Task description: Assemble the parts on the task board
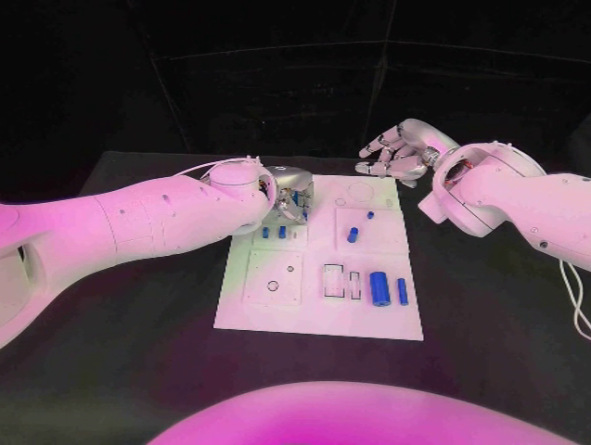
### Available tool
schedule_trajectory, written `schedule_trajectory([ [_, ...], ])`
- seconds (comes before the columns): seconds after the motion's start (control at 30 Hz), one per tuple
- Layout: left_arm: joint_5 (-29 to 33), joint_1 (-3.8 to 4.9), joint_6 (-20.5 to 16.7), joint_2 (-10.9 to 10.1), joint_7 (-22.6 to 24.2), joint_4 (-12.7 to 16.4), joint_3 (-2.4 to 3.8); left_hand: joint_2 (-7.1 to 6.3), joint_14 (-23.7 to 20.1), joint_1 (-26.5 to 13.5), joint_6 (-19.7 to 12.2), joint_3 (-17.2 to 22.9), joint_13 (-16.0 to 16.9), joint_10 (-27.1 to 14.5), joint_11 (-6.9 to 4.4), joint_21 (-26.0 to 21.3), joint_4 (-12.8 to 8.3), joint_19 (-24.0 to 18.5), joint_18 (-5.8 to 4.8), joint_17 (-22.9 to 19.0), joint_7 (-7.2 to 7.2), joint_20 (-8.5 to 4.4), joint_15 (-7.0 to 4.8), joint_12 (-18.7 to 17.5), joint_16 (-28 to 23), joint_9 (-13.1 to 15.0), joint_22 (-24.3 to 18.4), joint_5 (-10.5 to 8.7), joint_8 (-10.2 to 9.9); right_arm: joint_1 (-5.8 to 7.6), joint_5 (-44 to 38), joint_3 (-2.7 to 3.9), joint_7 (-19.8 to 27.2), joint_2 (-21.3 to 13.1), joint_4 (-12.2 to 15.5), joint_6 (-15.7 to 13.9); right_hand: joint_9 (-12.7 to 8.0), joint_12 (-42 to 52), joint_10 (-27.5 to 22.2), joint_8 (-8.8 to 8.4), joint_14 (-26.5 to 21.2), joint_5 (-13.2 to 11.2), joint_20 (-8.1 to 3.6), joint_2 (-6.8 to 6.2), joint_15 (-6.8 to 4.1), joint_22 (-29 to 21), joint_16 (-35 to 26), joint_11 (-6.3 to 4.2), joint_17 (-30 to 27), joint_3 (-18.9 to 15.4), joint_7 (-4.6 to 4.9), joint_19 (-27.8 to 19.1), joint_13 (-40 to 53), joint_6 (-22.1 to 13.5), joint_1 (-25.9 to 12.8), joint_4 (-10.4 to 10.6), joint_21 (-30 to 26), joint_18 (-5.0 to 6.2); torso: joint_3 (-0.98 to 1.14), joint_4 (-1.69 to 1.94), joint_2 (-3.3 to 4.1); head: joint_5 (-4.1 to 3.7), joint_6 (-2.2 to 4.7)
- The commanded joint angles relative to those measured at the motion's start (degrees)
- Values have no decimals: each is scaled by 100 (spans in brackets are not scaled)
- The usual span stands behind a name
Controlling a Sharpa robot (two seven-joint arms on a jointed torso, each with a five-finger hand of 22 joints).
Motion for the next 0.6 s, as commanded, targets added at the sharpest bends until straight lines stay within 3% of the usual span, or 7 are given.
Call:
schedule_trajectory([
  [0.03, -28, -28, 132, 11, 34, -14, -19, 21, 83, 26, 89, 67, -29, 84, 3, 41, 8, 48, -48, -15, -10, -6, -58, -57, 23, -13, 26, 4, -40, 10, 5, 4, 48, 8, 3, 22, -2, 31, -32, 30, 160, 36, -8, 37, -45, -5, -29, -4, 5, -26, -3, 50, -8, -34, -1, 8, -35, 64, 3, -1, 1, -5, -2],
  [0.3, -28, -39, -157, -21, 78, -6, -36, 158, 94, 145, 354, 331, -86, 408, -52, 138, -91, 82, -66, -27, -31, -49, -106, -228, 46, -42, 137, -5, -62, 10, 5, 4, 51, 8, 1, 19, 1, 34, -32, 39, 161, 52, -8, 50, -46, 2, -29, -6, 9, -28, -6, 53, -12, -19, 3, 10, -31, 63, 0, 5, -1, -15, -1],
  [0.6, 135, -52, -674, -149, 219, 121, -33, 159, 101, 184, 401, 522, -140, 529, -33, 215, -221, 108, -86, -41, 10, -60, -97, -446, 56, -89, 221, -27, -170, 9, 5, 4, 60, 9, -5, 16, 2, 35, -32, 43, 161, 69, -9, 57, -47, 1, -33, -8, 7, -28, -7, 53, -14, -15, 9, 9, -33, 63, 1, 6, -3, -3, 16],
])
